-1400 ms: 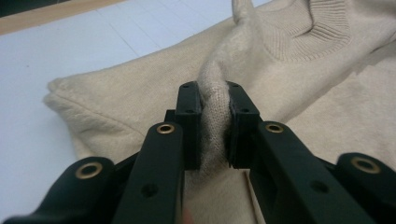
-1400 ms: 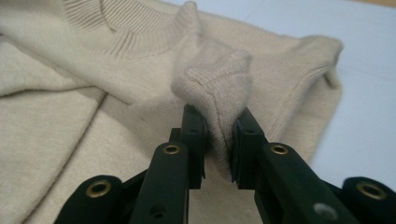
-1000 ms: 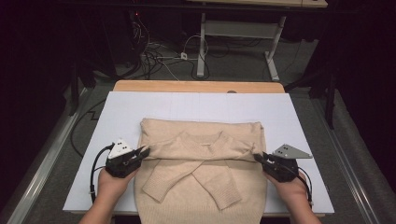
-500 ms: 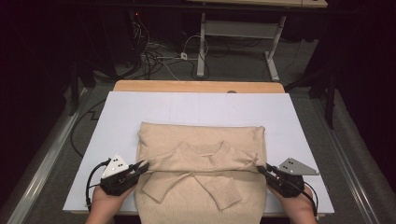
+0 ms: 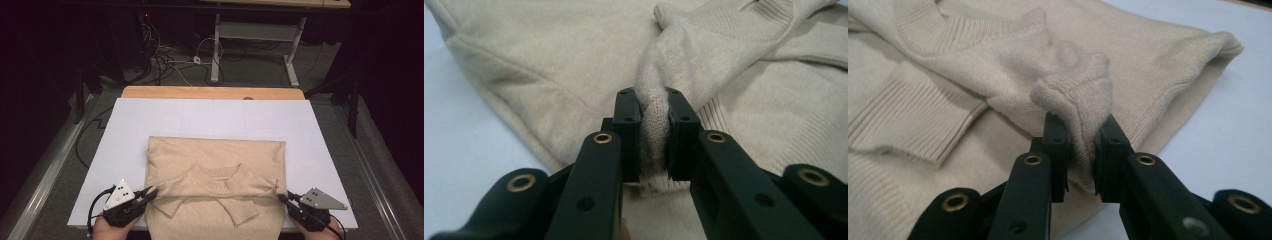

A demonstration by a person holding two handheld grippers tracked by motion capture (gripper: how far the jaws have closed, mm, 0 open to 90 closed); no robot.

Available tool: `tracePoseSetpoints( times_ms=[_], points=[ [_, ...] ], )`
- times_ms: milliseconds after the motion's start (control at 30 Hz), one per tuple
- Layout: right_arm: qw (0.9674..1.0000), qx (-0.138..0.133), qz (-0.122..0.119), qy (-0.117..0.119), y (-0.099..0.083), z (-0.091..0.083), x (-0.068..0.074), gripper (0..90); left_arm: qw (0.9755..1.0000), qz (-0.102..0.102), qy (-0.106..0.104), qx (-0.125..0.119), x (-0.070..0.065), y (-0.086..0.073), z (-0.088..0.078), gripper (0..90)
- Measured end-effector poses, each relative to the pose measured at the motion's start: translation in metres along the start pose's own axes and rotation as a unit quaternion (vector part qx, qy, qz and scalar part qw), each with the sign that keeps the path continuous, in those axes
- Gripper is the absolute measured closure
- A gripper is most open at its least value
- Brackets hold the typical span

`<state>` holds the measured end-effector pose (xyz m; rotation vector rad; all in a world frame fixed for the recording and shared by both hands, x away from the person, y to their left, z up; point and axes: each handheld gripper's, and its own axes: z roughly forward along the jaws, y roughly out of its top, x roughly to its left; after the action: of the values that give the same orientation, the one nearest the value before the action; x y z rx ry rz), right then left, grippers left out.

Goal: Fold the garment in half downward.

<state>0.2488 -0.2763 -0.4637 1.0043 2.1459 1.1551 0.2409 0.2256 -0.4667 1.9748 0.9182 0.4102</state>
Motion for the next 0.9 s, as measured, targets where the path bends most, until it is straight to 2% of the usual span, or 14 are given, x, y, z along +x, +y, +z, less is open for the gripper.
tracePoseSetpoints(
  times_ms=[67,133,233,467,667,800,900],
  points=[
    [1.0,0.004,0.0,0.003,-0.006,0.0,0.003,79.5,1.0,0.0,-0.001,0.006,0.0,-0.005,0.0,77.1],
    [0.9999,0.011,-0.003,0.006,-0.01,0.001,0.004,79.4,0.9998,0.008,0.001,0.019,0.002,-0.009,0.002,77.1],
    [0.9998,0.018,0.0,0.009,-0.015,0.004,0.004,79.1,0.9994,0.0,-0.007,0.034,0.006,-0.015,0.008,77.0],
    [0.9996,0.018,0.011,0.016,-0.02,0.007,0.004,78.1,0.9995,-0.009,-0.01,0.028,0.006,-0.018,0.009,76.8],
    [0.9995,0.018,0.016,0.022,-0.019,0.008,0.003,73.9,0.9997,-0.005,-0.009,0.021,0.005,-0.015,0.008,75.6],
    [0.9991,0.02,0.021,0.031,-0.018,0.008,0.002,68.3,0.9998,-0.014,-0.012,0.012,0.005,-0.013,0.007,71.8],
    [0.9987,0.014,0.031,0.038,-0.016,0.008,0.001,59.4,0.9997,-0.019,-0.015,0.007,0.006,-0.011,0.005,61.6]
  ],
)
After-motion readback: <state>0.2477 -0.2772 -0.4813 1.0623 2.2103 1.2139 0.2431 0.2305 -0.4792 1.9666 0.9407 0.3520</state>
